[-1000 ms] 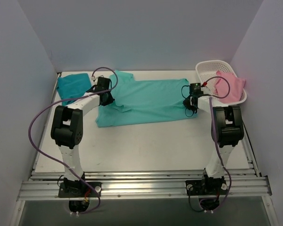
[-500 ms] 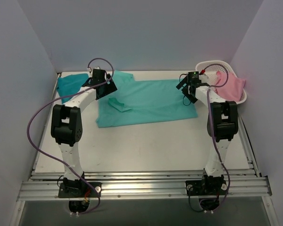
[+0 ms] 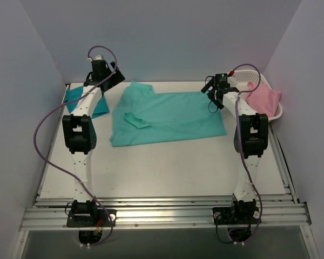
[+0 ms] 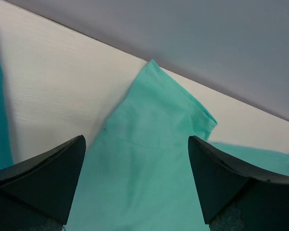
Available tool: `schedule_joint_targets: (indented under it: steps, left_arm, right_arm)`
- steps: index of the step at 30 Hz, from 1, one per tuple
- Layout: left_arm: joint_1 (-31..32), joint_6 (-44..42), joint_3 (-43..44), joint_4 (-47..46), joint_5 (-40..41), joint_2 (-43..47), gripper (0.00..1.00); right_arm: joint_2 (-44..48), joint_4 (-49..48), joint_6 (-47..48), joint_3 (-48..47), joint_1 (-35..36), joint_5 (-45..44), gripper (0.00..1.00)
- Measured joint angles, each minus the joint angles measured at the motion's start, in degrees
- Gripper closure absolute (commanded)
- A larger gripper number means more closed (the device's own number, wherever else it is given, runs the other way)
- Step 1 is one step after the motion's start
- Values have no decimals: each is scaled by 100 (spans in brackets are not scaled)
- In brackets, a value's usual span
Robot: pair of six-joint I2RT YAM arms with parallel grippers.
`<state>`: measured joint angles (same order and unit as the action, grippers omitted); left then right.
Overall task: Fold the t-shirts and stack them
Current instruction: Fold the tshirt
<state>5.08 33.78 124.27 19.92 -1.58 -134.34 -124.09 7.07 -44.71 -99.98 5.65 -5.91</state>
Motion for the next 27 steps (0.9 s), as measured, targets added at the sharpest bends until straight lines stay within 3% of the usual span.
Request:
schedule_joint_targets:
  steps: [5,11,23,27]
  left_arm:
    - [-92,114,1360,350,-339,-1390,4]
    - [-66,269,2208,492,-627,-2258,6]
    - [-70,813,2868,-317,-1117,-2968,6]
    - [-70,1014,2946,-713,-1287,-3130,2]
  right_arm:
    - [-374,-52,85,-483,-46,105,10]
    - [-651,-199,144,-575,-122,345,10]
    - [-796,-568,186,-577,-186,772,11]
    - [-796,-649,328,-629,-188,721,11]
